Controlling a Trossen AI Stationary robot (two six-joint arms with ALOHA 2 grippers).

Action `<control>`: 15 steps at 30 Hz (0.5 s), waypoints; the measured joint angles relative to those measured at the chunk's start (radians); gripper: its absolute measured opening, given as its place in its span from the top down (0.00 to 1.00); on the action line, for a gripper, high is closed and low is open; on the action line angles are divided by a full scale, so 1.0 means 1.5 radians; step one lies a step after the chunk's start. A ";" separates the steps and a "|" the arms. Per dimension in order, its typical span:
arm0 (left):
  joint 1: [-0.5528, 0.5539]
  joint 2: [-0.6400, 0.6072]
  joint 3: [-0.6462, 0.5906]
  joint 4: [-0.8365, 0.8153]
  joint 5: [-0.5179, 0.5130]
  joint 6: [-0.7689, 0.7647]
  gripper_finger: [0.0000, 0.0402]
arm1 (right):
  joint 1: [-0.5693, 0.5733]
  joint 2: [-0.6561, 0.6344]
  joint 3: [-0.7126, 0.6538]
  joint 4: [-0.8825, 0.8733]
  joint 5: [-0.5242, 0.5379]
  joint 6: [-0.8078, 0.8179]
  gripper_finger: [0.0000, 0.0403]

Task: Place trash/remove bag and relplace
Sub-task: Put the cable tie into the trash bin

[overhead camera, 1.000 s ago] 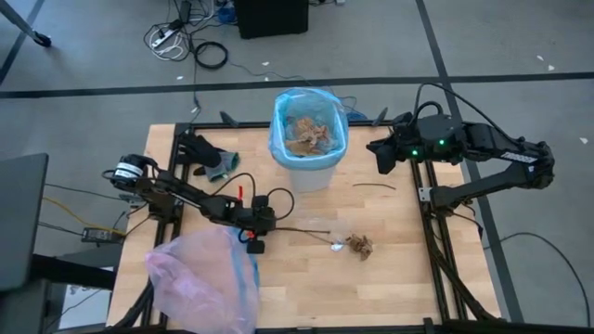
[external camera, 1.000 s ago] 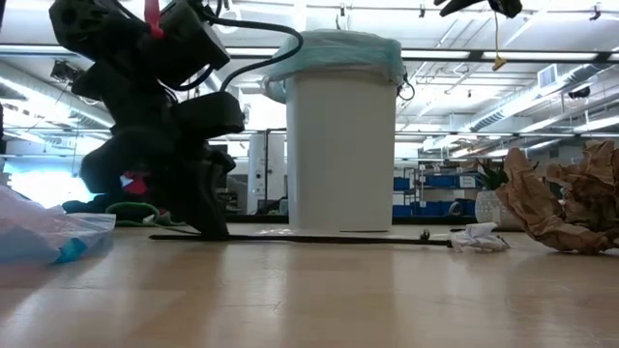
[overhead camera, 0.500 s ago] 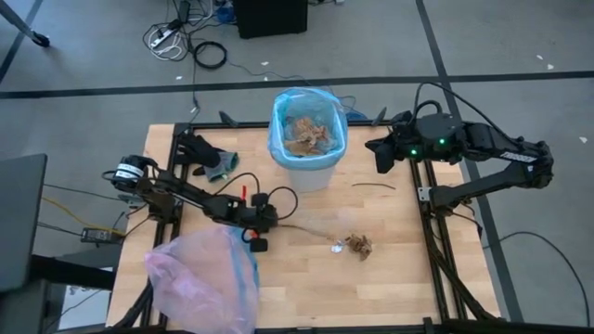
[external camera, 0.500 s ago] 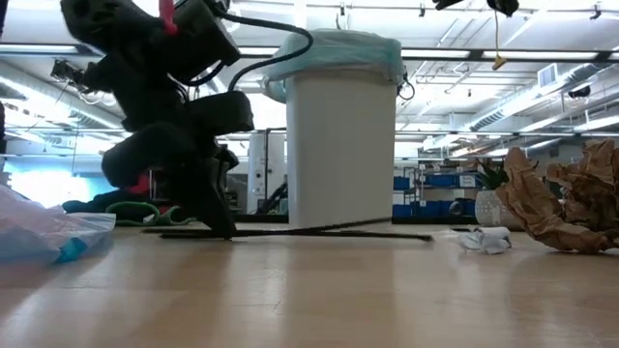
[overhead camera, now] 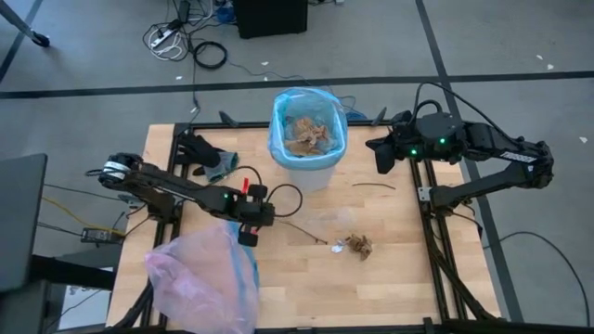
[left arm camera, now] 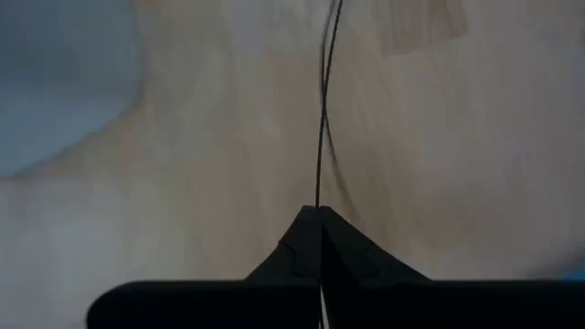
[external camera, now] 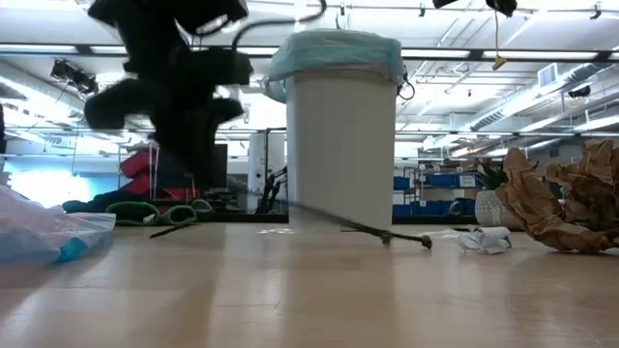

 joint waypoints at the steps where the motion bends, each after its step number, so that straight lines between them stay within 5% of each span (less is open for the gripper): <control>1: 0.001 -0.013 0.009 -0.009 -0.006 0.004 1.00 | 0.000 0.000 0.000 0.000 0.001 -0.003 0.98; 7: 0.006 -0.078 0.083 -0.072 -0.035 0.022 1.00 | 0.000 0.000 0.000 0.000 0.019 -0.015 0.98; 15: 0.005 -0.132 0.252 -0.198 -0.165 0.044 1.00 | 0.000 0.000 0.000 0.000 0.033 -0.022 0.98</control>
